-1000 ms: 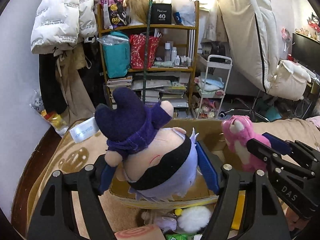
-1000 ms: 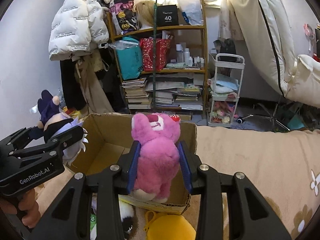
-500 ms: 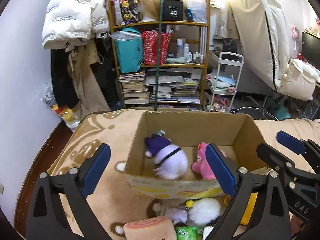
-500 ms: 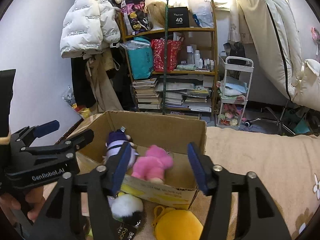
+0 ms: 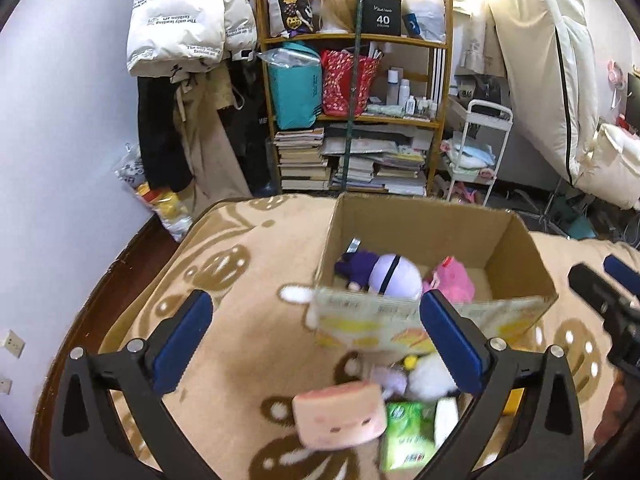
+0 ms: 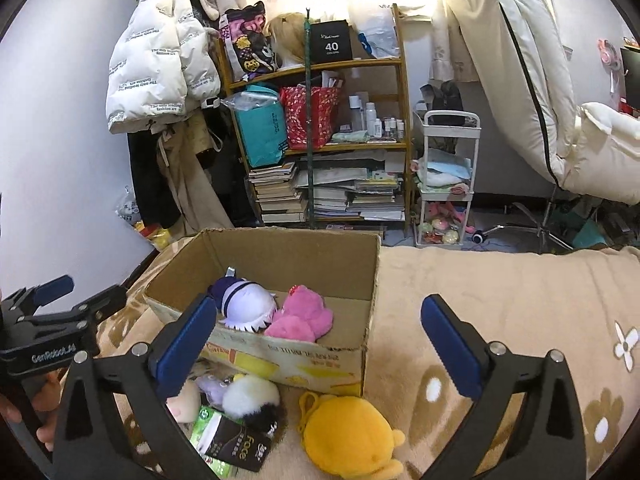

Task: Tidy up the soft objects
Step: 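Move both tools back over the remaining toys beside the box, then grasp the pink-white cube plush with the left tool while the right grasps the black-white cup, then lift the cube plush and cup and carry them over the box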

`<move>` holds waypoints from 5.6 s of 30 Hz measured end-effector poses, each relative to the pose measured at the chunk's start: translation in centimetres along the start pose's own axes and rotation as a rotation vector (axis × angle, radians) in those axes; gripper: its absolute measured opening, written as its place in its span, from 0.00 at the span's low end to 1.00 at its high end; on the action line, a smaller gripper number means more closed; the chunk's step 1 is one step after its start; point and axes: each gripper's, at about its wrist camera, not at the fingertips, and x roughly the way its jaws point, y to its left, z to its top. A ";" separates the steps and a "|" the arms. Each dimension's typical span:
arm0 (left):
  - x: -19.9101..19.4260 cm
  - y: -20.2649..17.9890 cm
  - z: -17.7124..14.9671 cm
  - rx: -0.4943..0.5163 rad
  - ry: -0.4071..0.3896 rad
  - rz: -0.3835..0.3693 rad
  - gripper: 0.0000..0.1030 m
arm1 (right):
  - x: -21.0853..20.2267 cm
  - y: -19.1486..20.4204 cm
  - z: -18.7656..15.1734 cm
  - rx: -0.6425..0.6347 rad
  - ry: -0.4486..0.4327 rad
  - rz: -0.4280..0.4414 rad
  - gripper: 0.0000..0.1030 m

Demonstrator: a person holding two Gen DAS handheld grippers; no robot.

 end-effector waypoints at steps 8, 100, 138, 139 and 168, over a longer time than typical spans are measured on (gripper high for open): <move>-1.7 0.5 -1.9 0.037 0.048 0.021 0.99 | -1.6 0.2 -1.0 -0.022 0.030 0.000 1.00; 9.9 -0.9 -8.0 0.013 0.550 -0.129 0.57 | 8.0 5.2 -9.9 -0.121 0.601 0.066 0.36; -7.4 -2.8 -6.4 0.128 -0.055 -0.015 0.40 | -3.7 3.3 -2.0 -0.129 0.105 -0.014 0.23; -7.7 -2.9 -6.2 0.131 -0.074 -0.016 0.40 | -4.0 3.2 -1.7 -0.125 0.089 -0.015 0.23; -4.8 -4.3 3.7 0.180 -0.302 -0.022 0.41 | -2.2 2.8 4.1 -0.175 -0.146 0.007 0.23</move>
